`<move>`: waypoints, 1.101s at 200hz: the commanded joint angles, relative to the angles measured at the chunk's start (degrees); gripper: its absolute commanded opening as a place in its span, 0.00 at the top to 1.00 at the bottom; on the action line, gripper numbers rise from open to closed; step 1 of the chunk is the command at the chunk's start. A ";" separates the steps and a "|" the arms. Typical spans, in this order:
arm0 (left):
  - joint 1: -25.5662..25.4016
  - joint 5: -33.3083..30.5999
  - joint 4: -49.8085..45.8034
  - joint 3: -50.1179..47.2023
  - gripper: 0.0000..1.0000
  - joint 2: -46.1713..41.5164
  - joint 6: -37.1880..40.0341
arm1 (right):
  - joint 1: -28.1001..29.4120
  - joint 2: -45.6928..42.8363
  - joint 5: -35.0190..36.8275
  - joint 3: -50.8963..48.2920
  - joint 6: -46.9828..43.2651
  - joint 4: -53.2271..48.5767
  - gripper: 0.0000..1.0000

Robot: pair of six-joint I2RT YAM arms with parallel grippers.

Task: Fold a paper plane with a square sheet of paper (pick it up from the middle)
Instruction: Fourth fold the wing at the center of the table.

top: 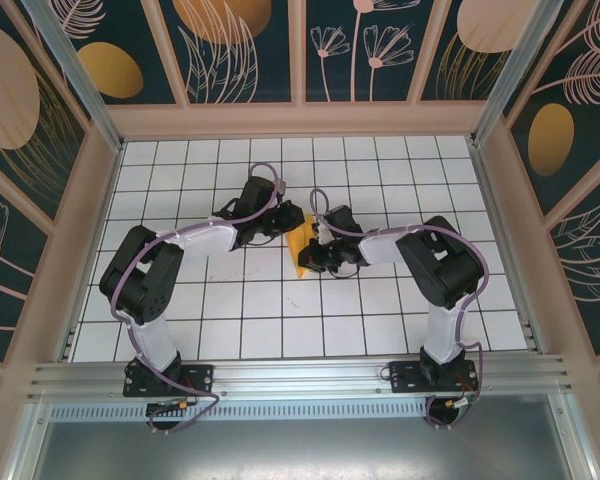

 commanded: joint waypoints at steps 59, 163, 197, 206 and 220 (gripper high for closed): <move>0.06 2.85 3.02 -0.17 0.94 7.05 -4.26 | 0.85 2.95 5.08 -3.13 0.68 -1.02 1.00; 0.67 -6.60 -7.82 9.17 0.91 15.76 8.21 | 1.59 3.32 6.04 -4.46 -2.21 -5.17 1.00; 1.63 -9.37 -8.98 10.20 0.91 16.81 10.49 | 2.58 4.24 6.07 -6.16 -3.58 -6.23 1.00; 1.97 -9.28 -8.52 10.33 0.91 17.21 10.92 | 2.62 4.24 5.79 -6.64 -3.54 -5.97 1.00; 2.48 -9.00 -8.08 11.02 0.92 18.17 12.04 | 2.70 4.00 5.69 -7.23 -3.67 -5.92 1.00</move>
